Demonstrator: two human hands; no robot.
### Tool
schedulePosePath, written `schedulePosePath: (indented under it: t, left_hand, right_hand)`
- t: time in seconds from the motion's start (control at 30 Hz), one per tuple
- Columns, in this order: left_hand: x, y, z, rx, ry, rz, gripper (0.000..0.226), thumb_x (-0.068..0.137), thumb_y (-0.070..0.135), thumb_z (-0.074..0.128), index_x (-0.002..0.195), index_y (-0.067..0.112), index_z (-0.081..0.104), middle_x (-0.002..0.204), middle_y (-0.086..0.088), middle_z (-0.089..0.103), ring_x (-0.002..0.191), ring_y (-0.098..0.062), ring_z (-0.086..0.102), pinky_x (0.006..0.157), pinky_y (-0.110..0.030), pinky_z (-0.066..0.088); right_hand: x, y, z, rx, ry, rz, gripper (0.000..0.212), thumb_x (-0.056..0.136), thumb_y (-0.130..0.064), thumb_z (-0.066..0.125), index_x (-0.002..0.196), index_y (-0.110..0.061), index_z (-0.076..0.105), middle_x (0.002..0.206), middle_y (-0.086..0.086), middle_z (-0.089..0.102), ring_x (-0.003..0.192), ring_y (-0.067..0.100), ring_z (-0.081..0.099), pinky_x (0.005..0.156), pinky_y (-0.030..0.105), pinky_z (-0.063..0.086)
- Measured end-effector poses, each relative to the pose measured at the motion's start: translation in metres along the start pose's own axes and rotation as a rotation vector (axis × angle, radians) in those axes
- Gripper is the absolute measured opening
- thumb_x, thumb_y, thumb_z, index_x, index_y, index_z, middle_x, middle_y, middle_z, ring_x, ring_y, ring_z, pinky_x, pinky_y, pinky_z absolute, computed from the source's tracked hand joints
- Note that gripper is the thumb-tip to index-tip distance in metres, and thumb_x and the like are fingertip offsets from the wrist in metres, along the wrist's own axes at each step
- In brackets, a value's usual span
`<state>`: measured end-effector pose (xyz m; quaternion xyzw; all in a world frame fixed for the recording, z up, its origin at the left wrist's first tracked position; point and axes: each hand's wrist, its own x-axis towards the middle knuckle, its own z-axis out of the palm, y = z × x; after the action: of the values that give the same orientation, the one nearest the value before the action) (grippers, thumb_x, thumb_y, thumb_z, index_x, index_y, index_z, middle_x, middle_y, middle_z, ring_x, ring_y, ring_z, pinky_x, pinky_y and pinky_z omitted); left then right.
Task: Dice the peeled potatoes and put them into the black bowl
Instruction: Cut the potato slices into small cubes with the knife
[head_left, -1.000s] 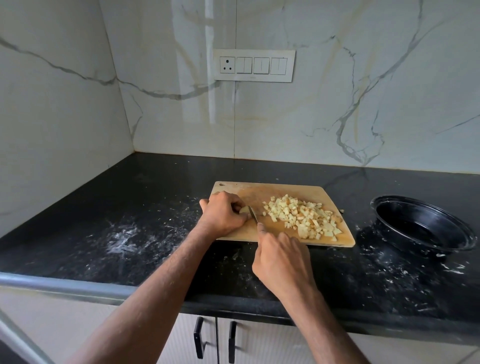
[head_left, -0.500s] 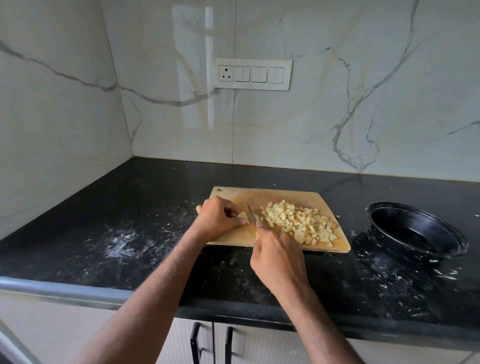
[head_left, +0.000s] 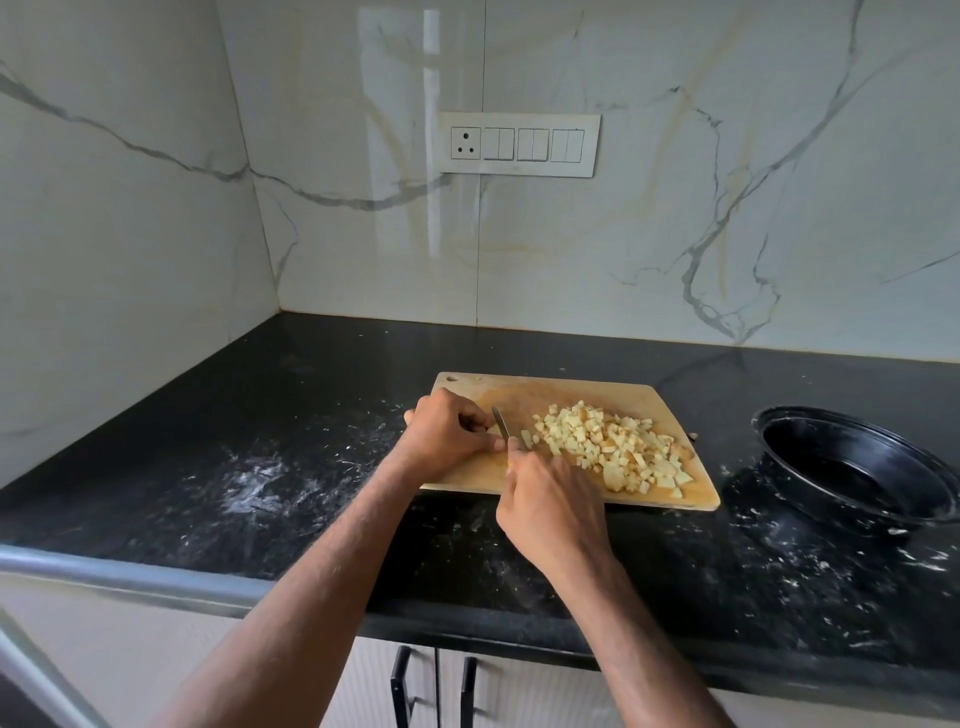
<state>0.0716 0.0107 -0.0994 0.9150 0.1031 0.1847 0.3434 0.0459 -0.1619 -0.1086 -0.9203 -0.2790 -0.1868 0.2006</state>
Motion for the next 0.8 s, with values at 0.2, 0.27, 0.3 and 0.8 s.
schedulePosePath:
  t: [0.2, 0.27, 0.3, 0.8]
  left_hand:
    - [-0.001, 0.002, 0.002, 0.013, 0.017, -0.009, 0.024, 0.07, 0.038, 0.09, 0.09, 0.029, 0.08, 0.068, 0.022, 0.064, 0.084, -0.009, 0.063, 0.1, -0.048, 0.044]
    - [-0.001, 0.002, 0.002, 0.038, 0.028, -0.008, 0.026, 0.072, 0.038, 0.088, 0.096, 0.029, 0.08, 0.07, 0.024, 0.062, 0.086, -0.007, 0.061, 0.102, -0.047, 0.043]
    - [-0.001, 0.002, 0.002, 0.046, 0.029, -0.006, 0.026, 0.073, 0.037, 0.088, 0.097, 0.029, 0.079, 0.071, 0.025, 0.062, 0.087, -0.007, 0.061, 0.102, -0.046, 0.042]
    - [-0.003, -0.003, -0.001, -0.033, 0.009, -0.001, 0.032, 0.067, 0.035, 0.093, 0.094, 0.024, 0.081, 0.077, 0.021, 0.068, 0.083, -0.003, 0.067, 0.092, -0.04, 0.056]
  right_hand:
    - [-0.008, 0.003, -0.004, 0.025, -0.058, -0.037, 0.037, 0.102, -0.022, 0.048, 0.137, -0.018, 0.055, 0.071, -0.01, 0.054, 0.053, 0.003, 0.047, 0.048, 0.018, 0.032]
    - [-0.016, 0.004, -0.006, 0.017, -0.059, -0.034, 0.043, 0.101, -0.022, 0.048, 0.143, -0.018, 0.05, 0.075, -0.007, 0.057, 0.057, 0.006, 0.05, 0.052, 0.021, 0.037]
    - [-0.02, 0.004, -0.007, 0.004, -0.052, -0.029, 0.046, 0.1, -0.022, 0.049, 0.146, -0.019, 0.048, 0.077, -0.006, 0.058, 0.06, 0.008, 0.052, 0.053, 0.022, 0.039]
    - [-0.011, 0.004, -0.003, 0.064, 0.019, 0.03, 0.044, 0.102, -0.029, 0.047, 0.145, -0.022, 0.051, 0.067, -0.009, 0.063, 0.05, 0.004, 0.054, 0.049, 0.022, 0.053]
